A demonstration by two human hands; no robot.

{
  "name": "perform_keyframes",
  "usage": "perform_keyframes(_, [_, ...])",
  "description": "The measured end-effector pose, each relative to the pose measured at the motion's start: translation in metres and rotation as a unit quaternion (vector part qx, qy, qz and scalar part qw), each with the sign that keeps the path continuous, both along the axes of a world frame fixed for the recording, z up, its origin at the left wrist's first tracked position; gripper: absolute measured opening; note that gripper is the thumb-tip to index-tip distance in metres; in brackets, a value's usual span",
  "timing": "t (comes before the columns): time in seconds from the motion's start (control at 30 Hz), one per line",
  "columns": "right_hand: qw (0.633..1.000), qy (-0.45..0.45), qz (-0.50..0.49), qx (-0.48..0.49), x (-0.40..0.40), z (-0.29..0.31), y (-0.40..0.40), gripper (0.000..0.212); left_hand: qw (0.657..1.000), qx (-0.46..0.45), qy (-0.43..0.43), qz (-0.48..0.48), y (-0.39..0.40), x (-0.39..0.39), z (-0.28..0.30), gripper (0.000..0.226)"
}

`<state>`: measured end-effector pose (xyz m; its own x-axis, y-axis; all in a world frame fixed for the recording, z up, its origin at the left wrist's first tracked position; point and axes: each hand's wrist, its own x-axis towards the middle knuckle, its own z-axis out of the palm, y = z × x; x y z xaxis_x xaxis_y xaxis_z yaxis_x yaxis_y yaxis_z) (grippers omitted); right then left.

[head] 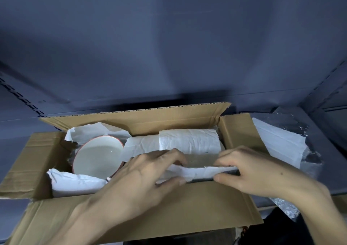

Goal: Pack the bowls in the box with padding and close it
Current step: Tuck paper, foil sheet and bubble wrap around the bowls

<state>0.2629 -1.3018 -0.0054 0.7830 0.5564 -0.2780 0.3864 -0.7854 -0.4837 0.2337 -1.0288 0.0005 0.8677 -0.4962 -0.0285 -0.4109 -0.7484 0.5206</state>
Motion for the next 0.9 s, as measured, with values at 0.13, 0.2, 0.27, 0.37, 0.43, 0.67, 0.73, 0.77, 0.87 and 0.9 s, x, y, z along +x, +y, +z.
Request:
perform_keyframes(0.13, [0.995,-0.022,-0.011,0.093,-0.005,0.005,0.000,0.025,0.998,0.033,-0.046,0.006,0.000,0.001,-0.003,0.025])
perform_keyframes(0.2, [0.995,-0.036,-0.019,0.097,-0.006,0.002,-0.001,0.021,0.997,0.053,-0.045,-0.019,-0.002,0.001,-0.005,0.025])
perform_keyframes(0.27, [0.996,-0.060,-0.025,0.066,-0.007,-0.005,-0.004,0.018,0.997,0.062,-0.040,-0.036,-0.003,-0.002,-0.006,0.029])
perform_keyframes(0.37, [0.993,-0.108,-0.017,0.043,-0.009,-0.010,-0.008,0.035,0.997,0.057,-0.040,-0.024,-0.003,-0.007,-0.009,0.036])
perform_keyframes(0.43, [0.987,-0.156,-0.005,0.043,-0.011,-0.010,-0.010,0.042,0.996,0.059,-0.061,-0.022,-0.003,-0.008,-0.010,0.028])
perform_keyframes(0.67, [0.985,-0.170,0.035,0.019,-0.013,-0.020,-0.004,0.040,0.990,0.119,-0.062,-0.033,0.000,-0.009,-0.016,0.051])
perform_keyframes(0.73, [0.988,-0.150,0.017,0.036,-0.015,-0.023,-0.005,0.040,0.991,0.120,-0.055,-0.034,0.002,-0.009,-0.017,0.050])
perform_keyframes(0.77, [0.987,-0.149,0.005,0.058,-0.017,-0.023,-0.006,0.039,0.991,0.119,-0.051,-0.032,0.002,-0.009,-0.017,0.049])
perform_keyframes(0.87, [0.972,-0.179,-0.045,0.148,-0.022,-0.018,-0.017,0.038,0.994,0.098,-0.042,-0.001,0.006,-0.009,-0.015,0.046])
perform_keyframes(0.9, [0.963,-0.195,-0.069,0.175,-0.022,-0.016,-0.024,0.036,0.995,0.086,-0.046,0.008,0.006,-0.009,-0.014,0.046])
